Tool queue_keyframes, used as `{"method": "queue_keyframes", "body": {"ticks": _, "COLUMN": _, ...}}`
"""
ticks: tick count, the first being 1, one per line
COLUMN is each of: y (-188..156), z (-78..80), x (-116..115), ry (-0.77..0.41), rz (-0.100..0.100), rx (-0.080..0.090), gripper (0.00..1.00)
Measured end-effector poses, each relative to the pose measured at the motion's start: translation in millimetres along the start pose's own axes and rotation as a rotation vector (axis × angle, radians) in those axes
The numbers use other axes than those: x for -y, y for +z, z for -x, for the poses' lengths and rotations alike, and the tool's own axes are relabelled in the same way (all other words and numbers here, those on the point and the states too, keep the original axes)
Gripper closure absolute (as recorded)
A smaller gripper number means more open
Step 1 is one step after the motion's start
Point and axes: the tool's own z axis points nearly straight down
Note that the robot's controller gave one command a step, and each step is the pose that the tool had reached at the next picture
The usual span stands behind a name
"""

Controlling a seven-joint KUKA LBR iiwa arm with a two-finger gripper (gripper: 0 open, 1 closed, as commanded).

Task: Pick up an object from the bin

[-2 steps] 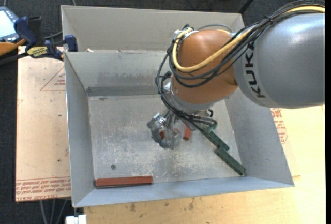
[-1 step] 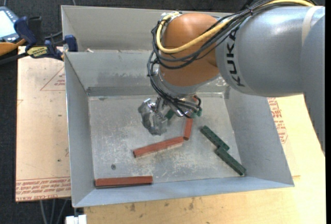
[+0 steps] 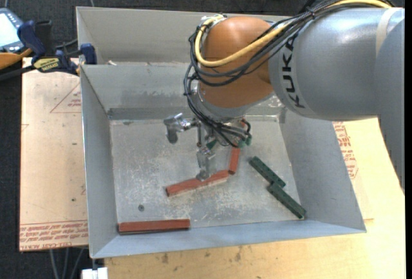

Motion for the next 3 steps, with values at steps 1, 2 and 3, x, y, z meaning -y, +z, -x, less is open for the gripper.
{"method": "queue_keyframes", "body": {"ticks": 1, "y": 120.1, "z": -29.9, "x": 63.7, "ry": -0.052, "rz": 0.002, "rx": -0.01, "gripper": 0.0}}
{"method": "queue_keyframes", "body": {"ticks": 2, "y": 114.3, "z": -26.4, "x": 62.3, "ry": -0.055, "rz": 0.0, "rx": -0.002, "gripper": 1.0}}
{"method": "queue_keyframes", "body": {"ticks": 3, "y": 32.4, "z": -6.0, "x": 7.1, "ry": -0.052, "rz": 0.0, "rx": 0.008, "gripper": 1.0}}
